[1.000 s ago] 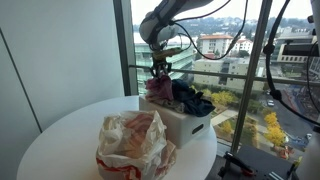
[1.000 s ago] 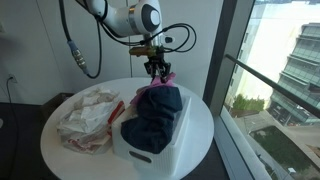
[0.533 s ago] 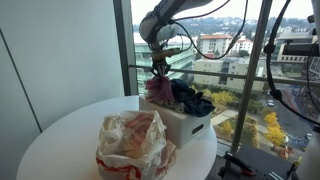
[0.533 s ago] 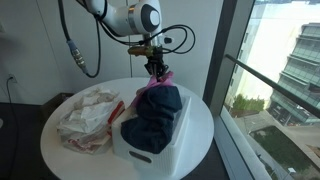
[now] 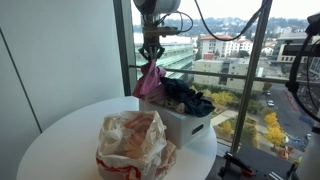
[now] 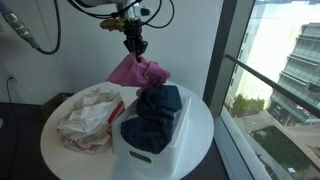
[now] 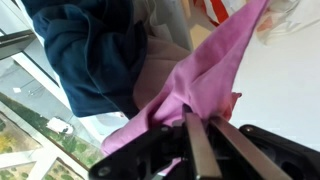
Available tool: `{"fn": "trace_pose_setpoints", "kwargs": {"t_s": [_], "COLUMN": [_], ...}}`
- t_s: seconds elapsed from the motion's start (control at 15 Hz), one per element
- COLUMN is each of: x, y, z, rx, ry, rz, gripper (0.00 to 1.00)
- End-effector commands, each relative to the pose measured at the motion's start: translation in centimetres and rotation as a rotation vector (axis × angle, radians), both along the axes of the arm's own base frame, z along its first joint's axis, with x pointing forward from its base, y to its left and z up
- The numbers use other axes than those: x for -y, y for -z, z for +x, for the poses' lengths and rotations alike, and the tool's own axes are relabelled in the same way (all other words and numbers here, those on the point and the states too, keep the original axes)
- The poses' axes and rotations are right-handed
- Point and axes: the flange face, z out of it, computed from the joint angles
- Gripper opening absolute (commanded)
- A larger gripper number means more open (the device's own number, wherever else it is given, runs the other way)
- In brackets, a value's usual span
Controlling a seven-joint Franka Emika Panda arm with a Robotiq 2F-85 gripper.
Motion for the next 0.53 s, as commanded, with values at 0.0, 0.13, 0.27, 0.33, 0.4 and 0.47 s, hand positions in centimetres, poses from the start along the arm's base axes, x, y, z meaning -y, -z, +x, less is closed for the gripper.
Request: {"fn": "trace_pose_setpoints", "kwargs": {"t_s": [0.0,0.13,0.27,0.33,0.4,0.47], "x": [-6.5,-10.9,-14.9,-16.5,-17.9,-18.8], "y": [-3.8,-4.9,-5.4,-5.3,-5.1,-4.8], "z": [-5.6,-8.5,-11.6,-12.7,-13.7,-14.4], "rx": [0.038,0.03,0.013,-0.002,-0.02,-0.037], "ry": [-0.155,-0.252,-0.343,-0.383,-0.413,-0.431], "rz": [0.003,-0.009,-0.02,-0.028,-0.033,-0.037], "gripper": [0.02,0.02,0.02,0.02,0.02,0.02]}}
